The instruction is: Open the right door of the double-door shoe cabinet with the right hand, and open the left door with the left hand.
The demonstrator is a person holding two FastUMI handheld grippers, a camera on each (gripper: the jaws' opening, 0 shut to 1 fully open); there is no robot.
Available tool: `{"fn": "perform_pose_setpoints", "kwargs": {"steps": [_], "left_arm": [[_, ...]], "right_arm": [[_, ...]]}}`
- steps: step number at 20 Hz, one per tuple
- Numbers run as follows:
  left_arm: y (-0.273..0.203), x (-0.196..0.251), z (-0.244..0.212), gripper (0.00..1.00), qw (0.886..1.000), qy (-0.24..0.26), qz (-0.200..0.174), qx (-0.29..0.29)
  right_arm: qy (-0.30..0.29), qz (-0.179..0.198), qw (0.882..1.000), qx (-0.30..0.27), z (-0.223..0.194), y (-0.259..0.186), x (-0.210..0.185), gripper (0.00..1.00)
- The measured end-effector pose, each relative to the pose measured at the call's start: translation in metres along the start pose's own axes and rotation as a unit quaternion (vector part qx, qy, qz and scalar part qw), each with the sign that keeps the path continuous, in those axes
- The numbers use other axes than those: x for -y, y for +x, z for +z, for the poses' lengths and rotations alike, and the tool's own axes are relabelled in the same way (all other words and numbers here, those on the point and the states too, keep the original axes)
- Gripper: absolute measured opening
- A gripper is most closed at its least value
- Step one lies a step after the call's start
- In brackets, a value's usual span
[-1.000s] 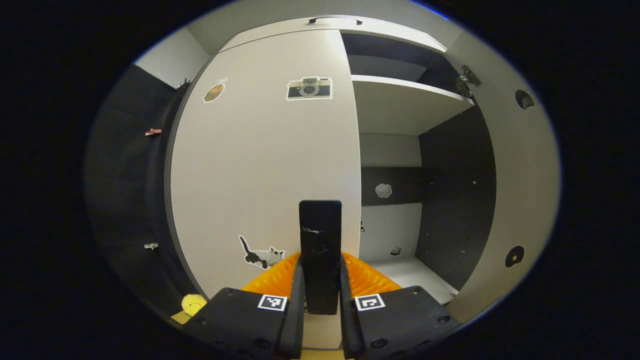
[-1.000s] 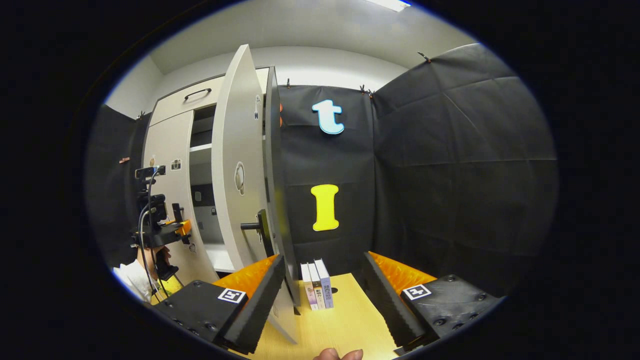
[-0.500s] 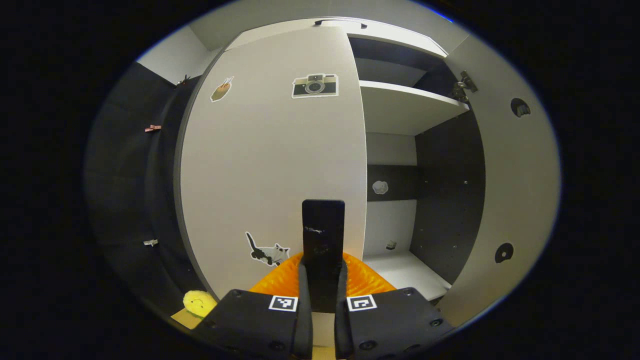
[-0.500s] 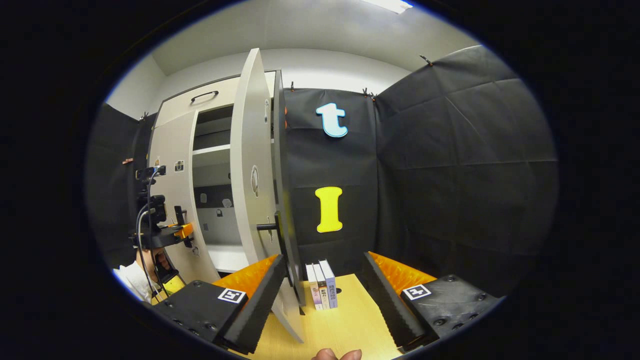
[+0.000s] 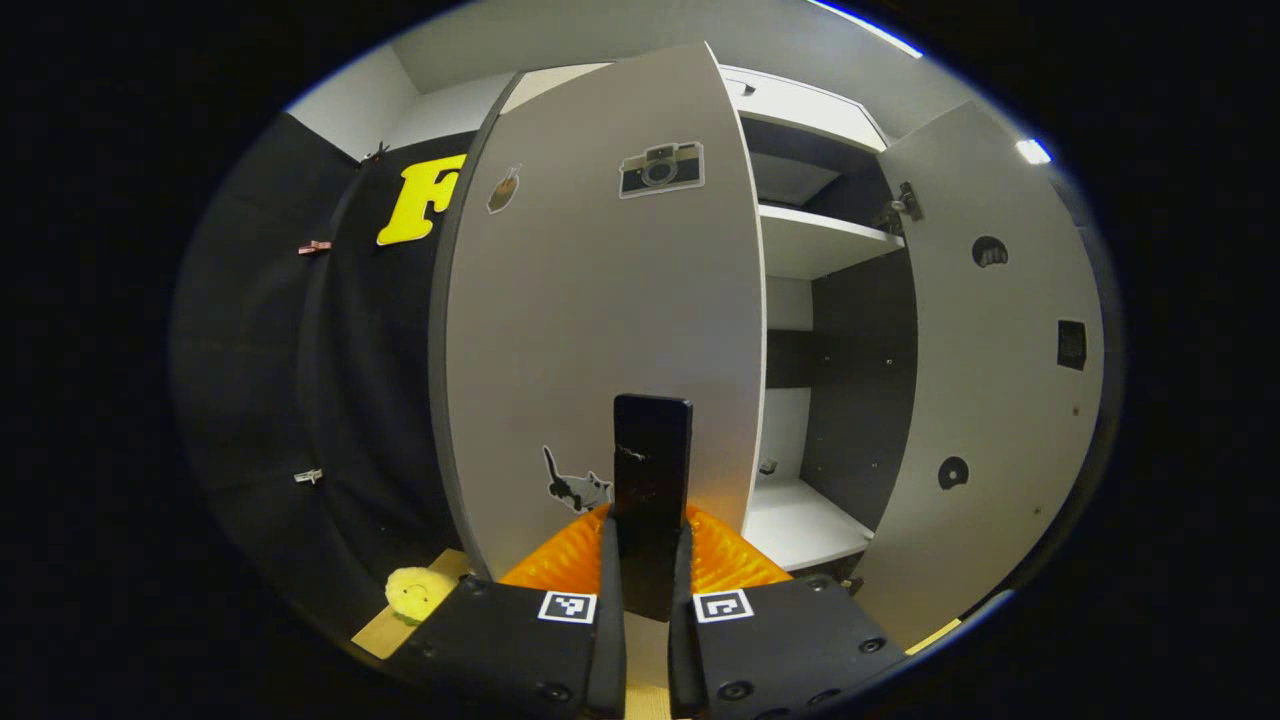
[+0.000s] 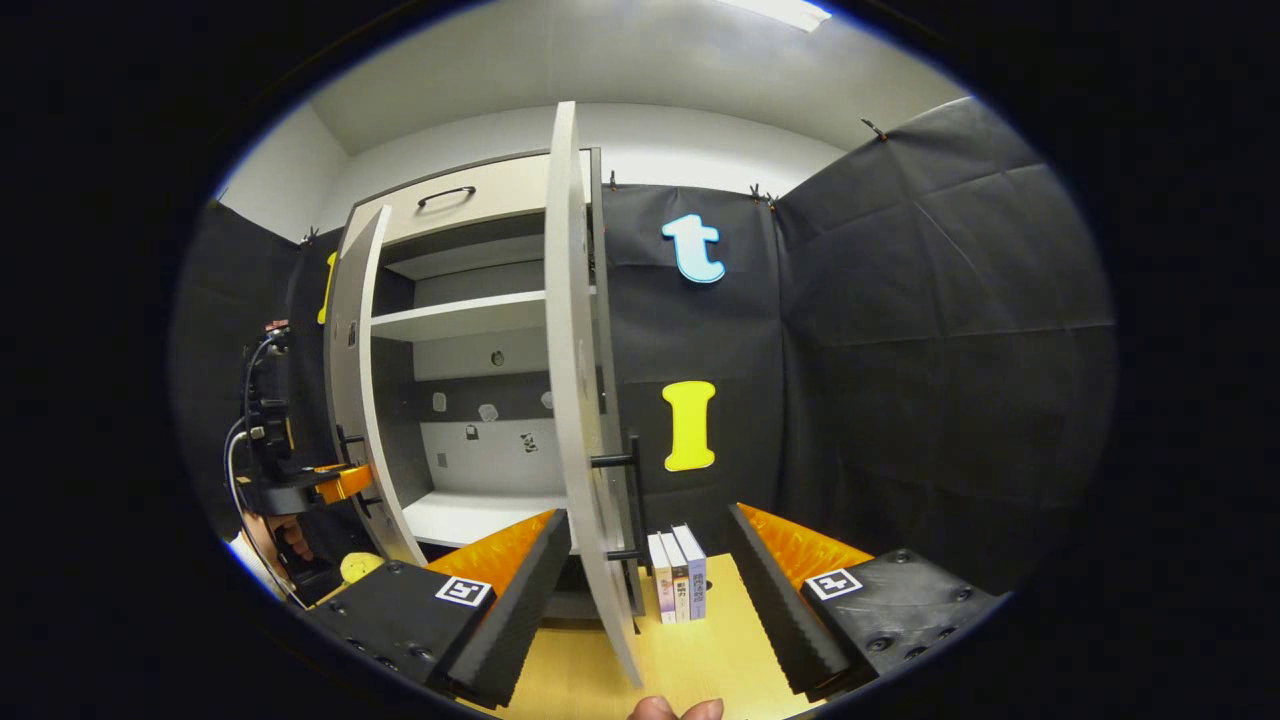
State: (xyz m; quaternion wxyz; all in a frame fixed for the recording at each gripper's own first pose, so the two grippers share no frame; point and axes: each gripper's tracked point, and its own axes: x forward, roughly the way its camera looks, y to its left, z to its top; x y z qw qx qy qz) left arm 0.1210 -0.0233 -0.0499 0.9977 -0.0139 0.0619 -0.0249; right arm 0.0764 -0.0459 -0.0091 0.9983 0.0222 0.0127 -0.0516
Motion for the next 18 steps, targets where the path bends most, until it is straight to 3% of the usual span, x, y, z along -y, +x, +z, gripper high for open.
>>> {"fn": "perform_pose_setpoints", "kwargs": {"steps": [7,18], "left_arm": [[-0.038,-0.032,-0.001,0.24,1.000,-0.004,-0.014,0.003],[-0.071,-0.085,0.000,0.20,1.000,-0.003,-0.025,0.011]], "right_arm": [[-0.010,0.019,1.000,-0.003,-0.007,-0.008,-0.040,0.98],[-0.009,0.038,0.999,-0.009,-0.020,-0.016,-0.094,0.98]]}}
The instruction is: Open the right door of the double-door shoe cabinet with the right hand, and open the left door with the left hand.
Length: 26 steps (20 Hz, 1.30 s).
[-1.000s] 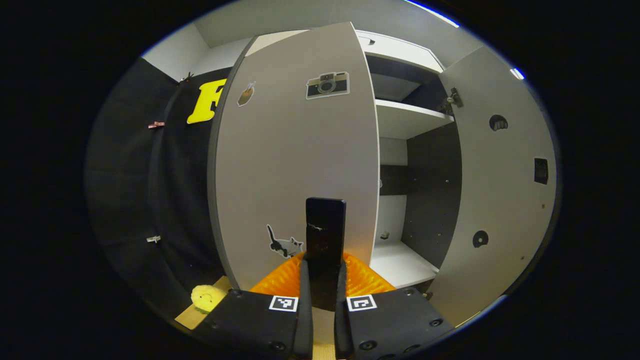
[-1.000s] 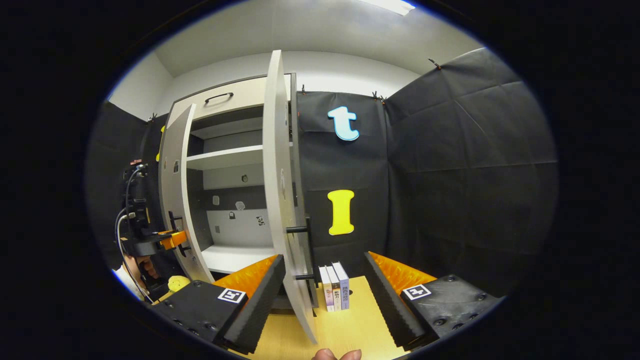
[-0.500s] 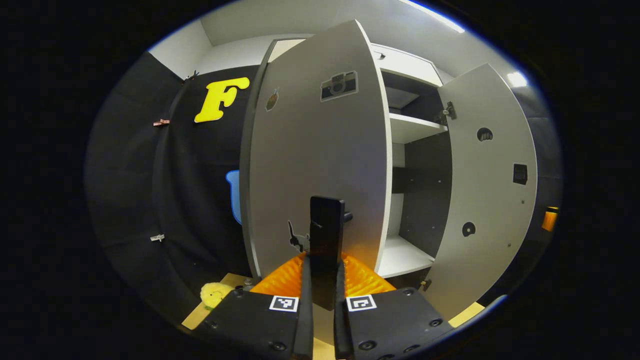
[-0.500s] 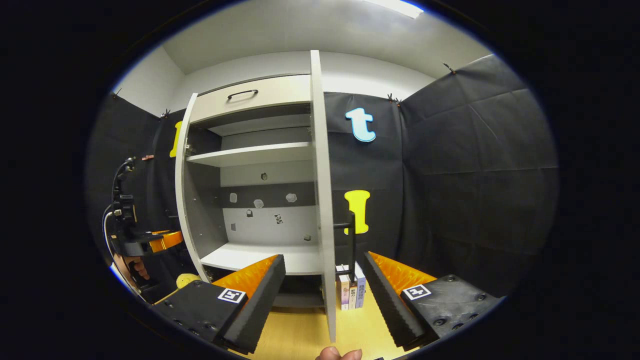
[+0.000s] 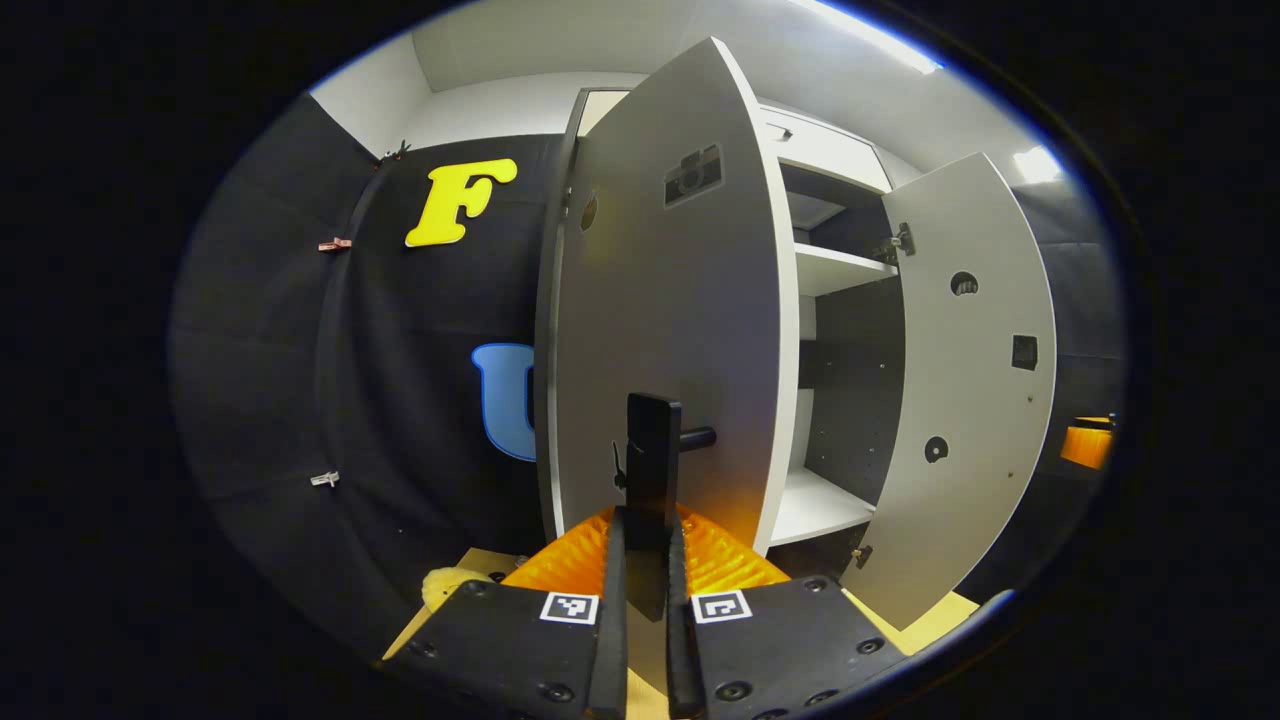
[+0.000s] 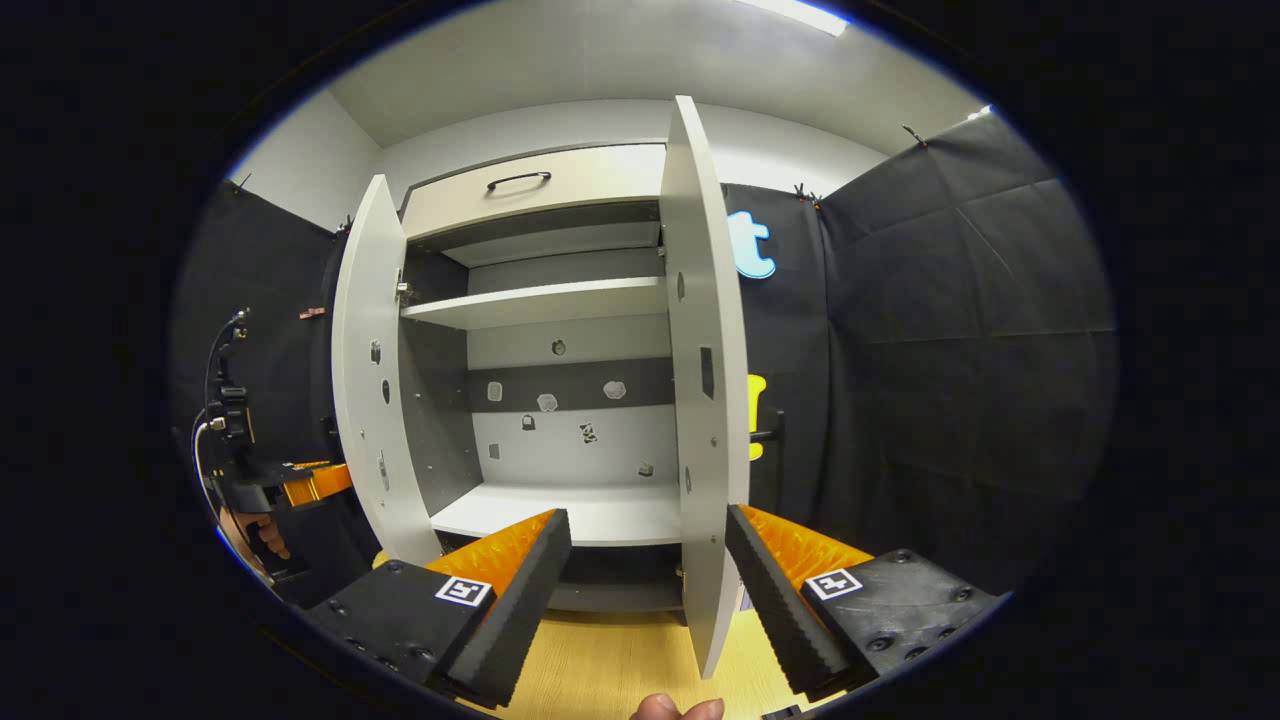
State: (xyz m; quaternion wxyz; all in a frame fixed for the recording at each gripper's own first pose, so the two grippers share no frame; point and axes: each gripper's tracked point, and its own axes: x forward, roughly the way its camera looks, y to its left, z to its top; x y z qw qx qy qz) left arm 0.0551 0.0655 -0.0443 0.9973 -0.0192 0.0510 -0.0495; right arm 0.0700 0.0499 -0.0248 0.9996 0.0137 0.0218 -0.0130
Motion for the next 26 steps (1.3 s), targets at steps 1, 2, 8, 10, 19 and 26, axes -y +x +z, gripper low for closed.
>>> {"fn": "perform_pose_setpoints", "kwargs": {"steps": [1,2,8,10,19,26], "left_arm": [[-0.001,-0.004,-0.001,0.20,1.000,0.002,0.000,-0.001],[-0.002,-0.007,0.000,0.20,1.000,0.003,0.001,-0.002],[-0.011,-0.024,0.001,0.19,1.000,-0.008,-0.004,0.003],[-0.011,-0.030,-0.003,0.19,1.000,-0.015,-0.008,-0.005],[-0.014,-0.066,-0.005,0.18,1.000,-0.014,0.027,0.000],[-0.019,-0.102,0.000,0.08,0.999,-0.040,0.002,0.015]], "right_arm": [[-0.002,0.002,1.000,-0.001,-0.001,0.000,-0.005,0.98],[-0.004,0.003,1.000,-0.002,-0.002,0.001,-0.010,0.98],[-0.012,0.017,1.000,-0.005,-0.006,-0.001,-0.029,0.98],[-0.014,0.020,1.000,-0.005,-0.008,-0.001,-0.033,0.98],[-0.018,0.032,0.999,-0.012,-0.015,0.003,-0.050,0.98],[-0.016,0.039,0.999,-0.021,-0.023,0.009,-0.061,0.98]]}}
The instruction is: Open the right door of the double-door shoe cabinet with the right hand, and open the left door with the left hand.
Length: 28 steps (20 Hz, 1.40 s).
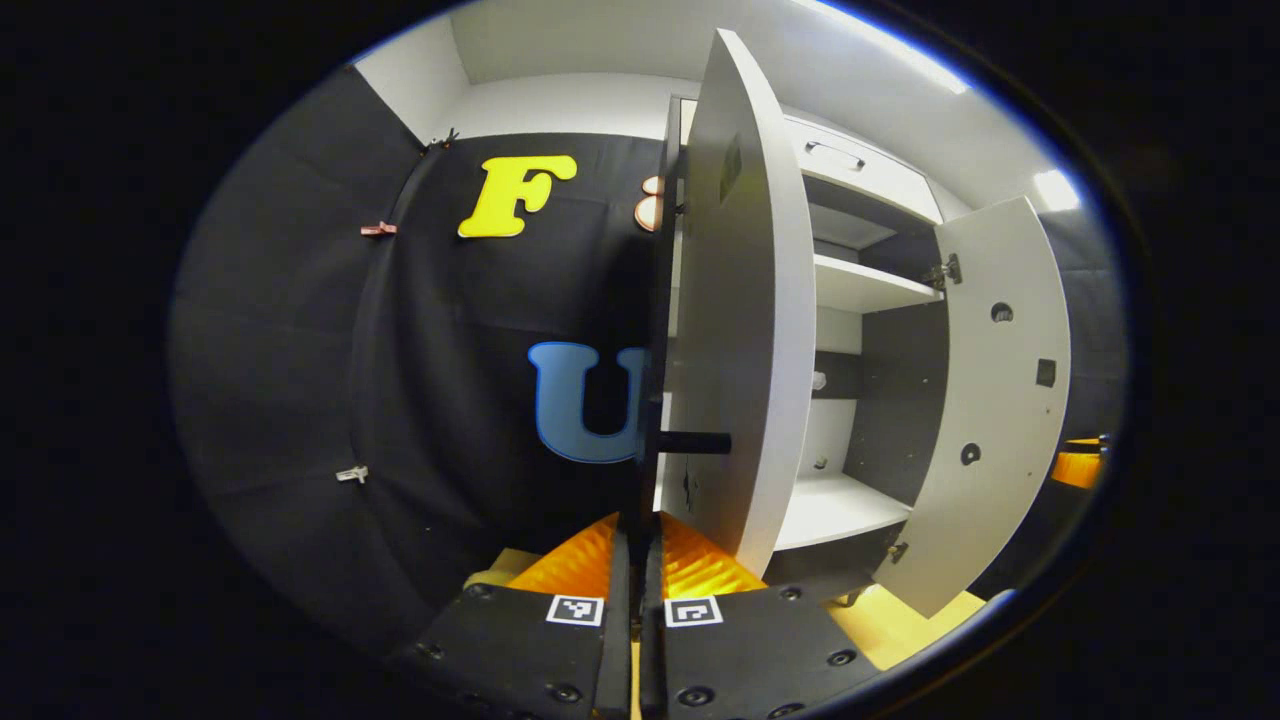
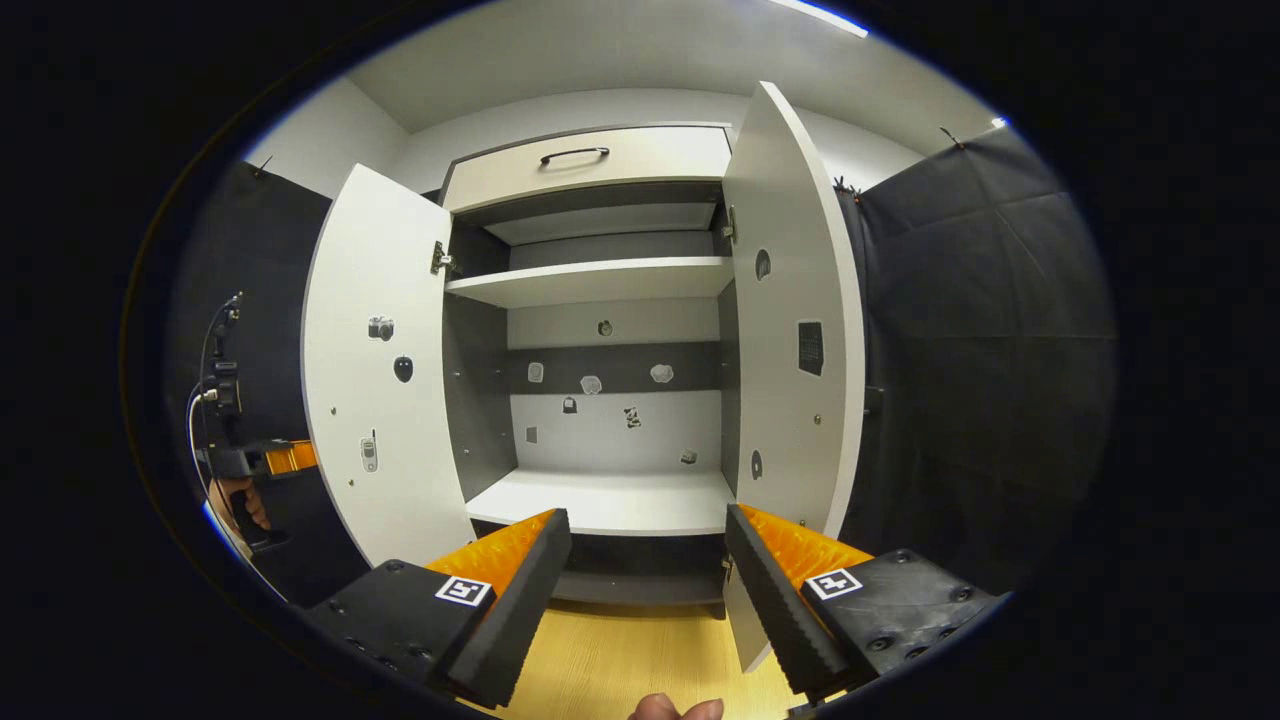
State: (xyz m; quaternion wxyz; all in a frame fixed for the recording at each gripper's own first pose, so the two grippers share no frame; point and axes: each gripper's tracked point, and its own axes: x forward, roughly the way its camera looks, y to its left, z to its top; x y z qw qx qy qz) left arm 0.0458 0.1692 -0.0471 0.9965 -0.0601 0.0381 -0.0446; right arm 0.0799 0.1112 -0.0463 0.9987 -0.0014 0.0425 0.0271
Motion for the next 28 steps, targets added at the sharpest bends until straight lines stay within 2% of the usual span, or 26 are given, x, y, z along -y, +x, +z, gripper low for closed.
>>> {"fn": "perform_pose_setpoints", "kwargs": {"steps": [2,6,14,15,19,22,24,26,28], "left_arm": [[-0.001,-0.002,0.004,0.08,1.000,-0.007,-0.011,0.007],[-0.001,-0.003,0.003,0.08,1.000,0.001,-0.005,0.008],[-0.016,-0.004,0.009,0.13,0.999,0.044,0.025,0.003],[-0.020,-0.003,0.012,0.11,0.998,0.053,0.028,0.006],[-0.042,0.001,0.024,0.31,0.997,0.065,0.038,0.026],[-0.060,0.013,0.031,0.56,0.998,0.046,0.033,0.042],[-0.069,0.021,0.036,0.79,0.998,0.035,0.030,0.049],[-0.075,0.024,0.040,0.94,0.997,0.033,0.037,0.051],[-0.082,0.032,0.043,0.95,0.997,0.032,0.043,0.051]], "right_arm": [[-0.004,0.003,1.000,0.000,0.000,0.000,-0.004,0.98],[-0.005,0.001,1.000,0.000,0.000,0.000,-0.004,0.98],[0.002,-0.004,1.000,-0.004,-0.004,0.003,-0.001,0.98],[0.003,-0.004,1.000,-0.004,-0.004,0.003,-0.001,0.98],[0.008,-0.002,1.000,-0.004,-0.004,0.003,0.001,0.98],[0.011,-0.003,1.000,-0.002,-0.003,0.003,0.003,0.98],[0.014,-0.002,1.000,-0.003,-0.004,0.003,0.005,0.98],[0.017,-0.001,1.000,-0.002,-0.002,0.003,0.007,0.98],[0.017,-0.001,1.000,-0.002,-0.001,0.002,0.008,0.98]]}}
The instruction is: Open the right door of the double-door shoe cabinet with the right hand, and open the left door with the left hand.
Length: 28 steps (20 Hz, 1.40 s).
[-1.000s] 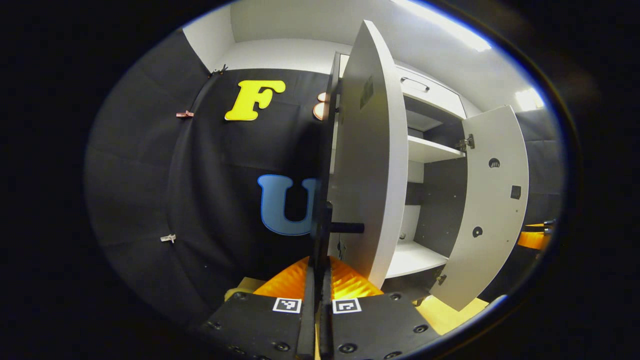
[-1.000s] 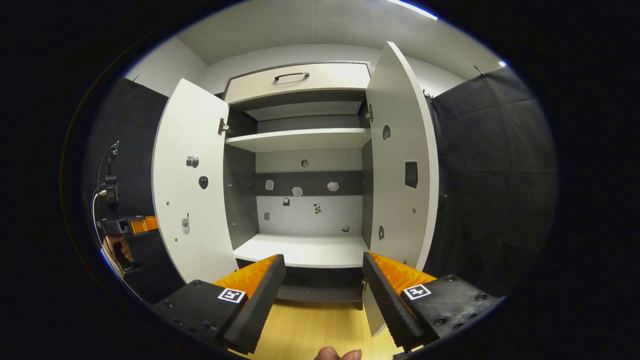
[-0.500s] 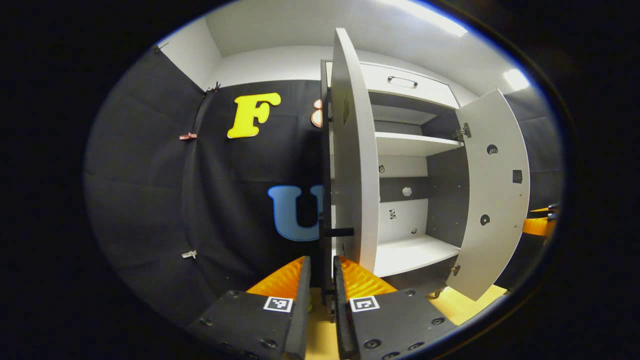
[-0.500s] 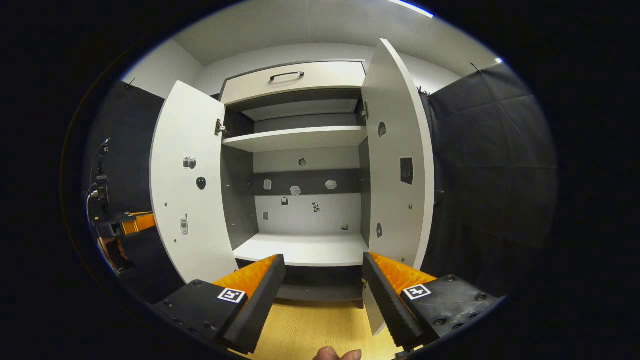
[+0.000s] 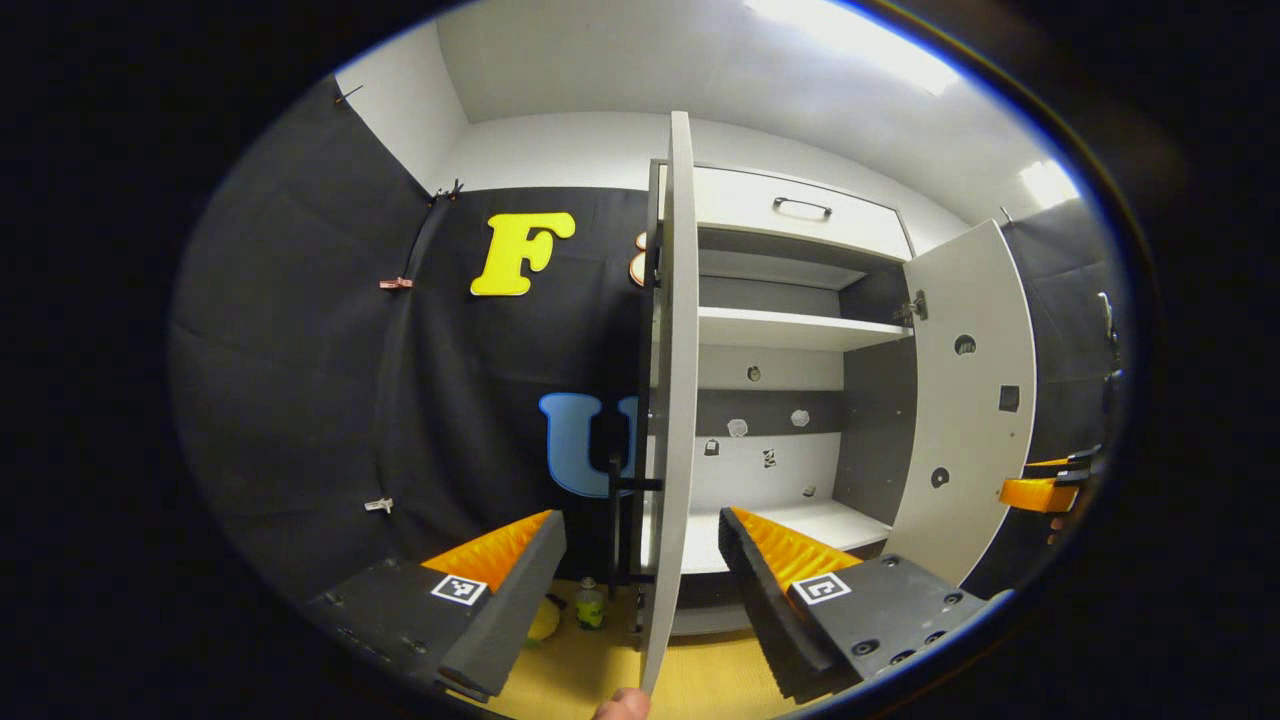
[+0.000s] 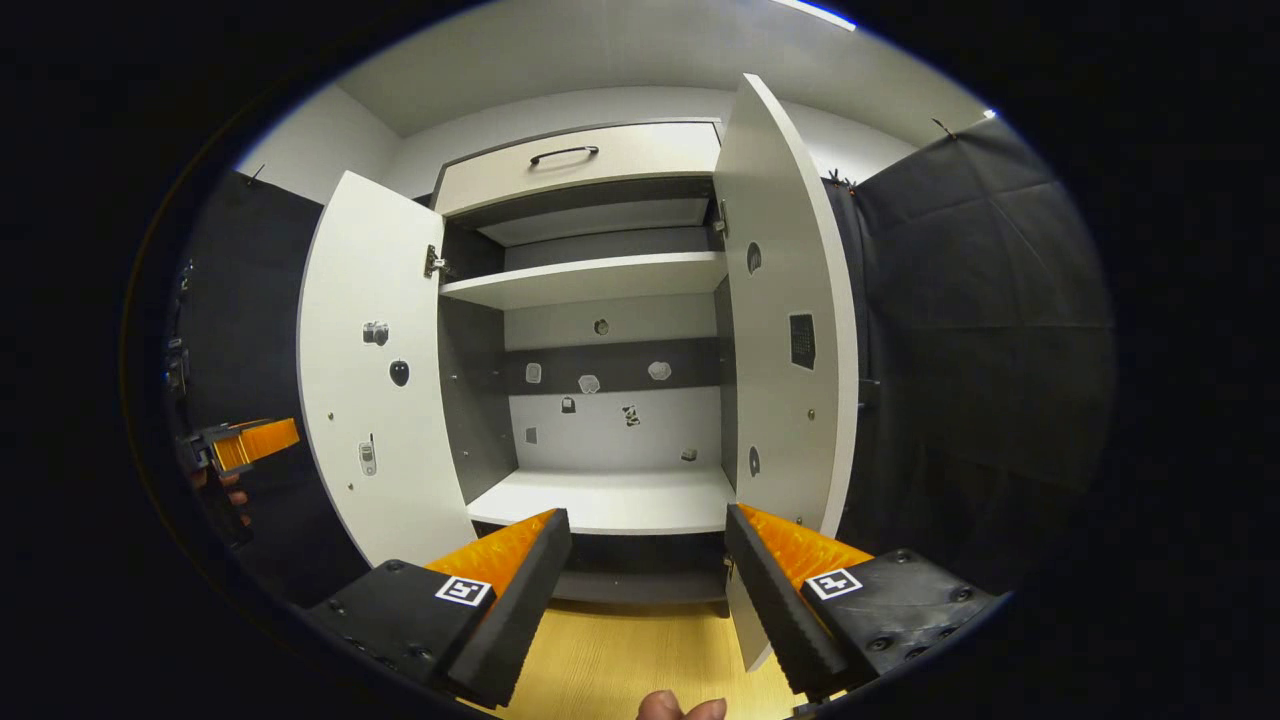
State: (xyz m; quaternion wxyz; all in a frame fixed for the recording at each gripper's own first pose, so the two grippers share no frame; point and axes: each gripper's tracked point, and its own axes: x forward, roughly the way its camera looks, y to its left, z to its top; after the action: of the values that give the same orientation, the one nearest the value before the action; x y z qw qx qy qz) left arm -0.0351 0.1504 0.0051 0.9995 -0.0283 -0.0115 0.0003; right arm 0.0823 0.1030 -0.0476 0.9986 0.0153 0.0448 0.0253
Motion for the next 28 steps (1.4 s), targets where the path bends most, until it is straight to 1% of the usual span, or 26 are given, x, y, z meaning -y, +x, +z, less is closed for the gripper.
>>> {"fn": "perform_pose_setpoints", "kwargs": {"steps": [3,7,10,13,17,24,28], "left_arm": [[-0.009,0.014,0.004,0.95,1.000,0.020,0.011,0.005],[-0.013,0.043,-0.001,0.95,0.999,0.032,0.008,-0.003],[-0.012,0.064,0.003,0.95,0.999,0.040,0.004,0.007],[-0.007,0.090,0.007,0.95,0.999,0.050,-0.009,0.008],[-0.002,0.126,0.003,0.94,0.999,0.033,-0.035,0.004],[-0.002,0.146,-0.002,0.95,0.998,0.046,-0.040,-0.001],[-0.003,0.148,-0.004,0.95,0.999,0.035,-0.039,-0.005]], "right_arm": [[-0.002,0.000,1.000,0.000,0.002,0.000,0.002,0.98],[-0.003,0.007,1.000,0.008,0.012,-0.001,0.001,0.98],[-0.009,0.009,1.000,0.016,0.019,0.000,0.000,0.98],[-0.008,0.006,1.000,0.022,0.024,-0.002,0.000,0.98],[-0.004,-0.005,1.000,0.024,0.026,-0.003,0.005,0.98],[-0.005,-0.006,1.000,0.027,0.028,-0.004,0.007,0.98],[-0.002,-0.003,1.000,0.027,0.028,-0.003,0.007,0.98]]}}
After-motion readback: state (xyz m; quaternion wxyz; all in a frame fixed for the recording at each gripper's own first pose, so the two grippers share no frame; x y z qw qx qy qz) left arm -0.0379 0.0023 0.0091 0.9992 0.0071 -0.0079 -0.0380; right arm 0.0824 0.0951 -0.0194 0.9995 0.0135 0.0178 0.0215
